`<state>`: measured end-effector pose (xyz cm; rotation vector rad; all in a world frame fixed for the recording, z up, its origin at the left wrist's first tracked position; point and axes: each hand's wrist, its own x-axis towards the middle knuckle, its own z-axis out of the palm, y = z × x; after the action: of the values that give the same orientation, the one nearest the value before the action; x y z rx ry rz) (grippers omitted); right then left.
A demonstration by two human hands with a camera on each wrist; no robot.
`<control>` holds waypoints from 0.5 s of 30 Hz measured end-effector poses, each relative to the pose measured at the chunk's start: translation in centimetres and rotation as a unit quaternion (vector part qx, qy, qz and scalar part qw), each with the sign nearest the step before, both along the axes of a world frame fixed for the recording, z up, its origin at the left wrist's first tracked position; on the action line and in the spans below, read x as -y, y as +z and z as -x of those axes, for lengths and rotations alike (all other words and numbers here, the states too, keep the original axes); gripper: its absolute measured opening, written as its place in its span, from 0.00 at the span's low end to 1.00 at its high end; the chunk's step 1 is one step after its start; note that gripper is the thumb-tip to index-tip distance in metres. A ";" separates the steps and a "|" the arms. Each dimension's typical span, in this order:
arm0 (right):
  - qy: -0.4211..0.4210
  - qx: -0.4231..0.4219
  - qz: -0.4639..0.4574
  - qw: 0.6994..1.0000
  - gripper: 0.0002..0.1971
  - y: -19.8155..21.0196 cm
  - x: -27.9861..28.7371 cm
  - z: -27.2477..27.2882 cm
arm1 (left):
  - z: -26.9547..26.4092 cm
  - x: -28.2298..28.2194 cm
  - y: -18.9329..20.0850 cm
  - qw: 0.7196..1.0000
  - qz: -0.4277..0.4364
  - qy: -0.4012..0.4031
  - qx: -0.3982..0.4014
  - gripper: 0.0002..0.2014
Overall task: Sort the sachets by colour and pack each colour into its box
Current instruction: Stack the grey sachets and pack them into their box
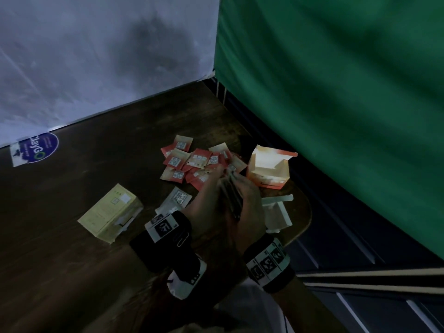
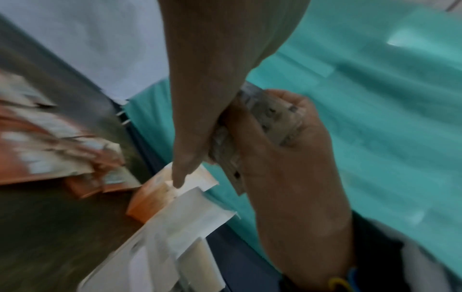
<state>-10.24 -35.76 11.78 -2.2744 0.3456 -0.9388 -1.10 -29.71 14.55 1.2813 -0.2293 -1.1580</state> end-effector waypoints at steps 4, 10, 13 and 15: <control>-0.081 0.023 -0.110 0.990 0.19 1.1 3.1 1.7 | 1.2 2.2 1.2 0.994 0.065 -0.076 0.037 0.29; -0.228 0.035 -0.170 0.958 0.21 0.8 9.2 5.5 | 1.7 4.0 -1.5 0.947 0.032 -0.154 0.280 0.20; -0.230 0.026 -0.160 0.960 0.21 -0.3 10.8 7.4 | 1.8 3.9 -3.7 0.825 -0.040 -0.314 0.468 0.28; -0.227 -0.013 -0.164 0.960 0.21 -1.3 10.9 8.0 | 2.1 4.2 -4.7 0.730 -0.107 -0.416 0.531 0.33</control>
<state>-18.29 -46.63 10.49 -1.9339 0.9899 -0.9838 -3.18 -33.88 9.85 2.0397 -1.7150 -1.0127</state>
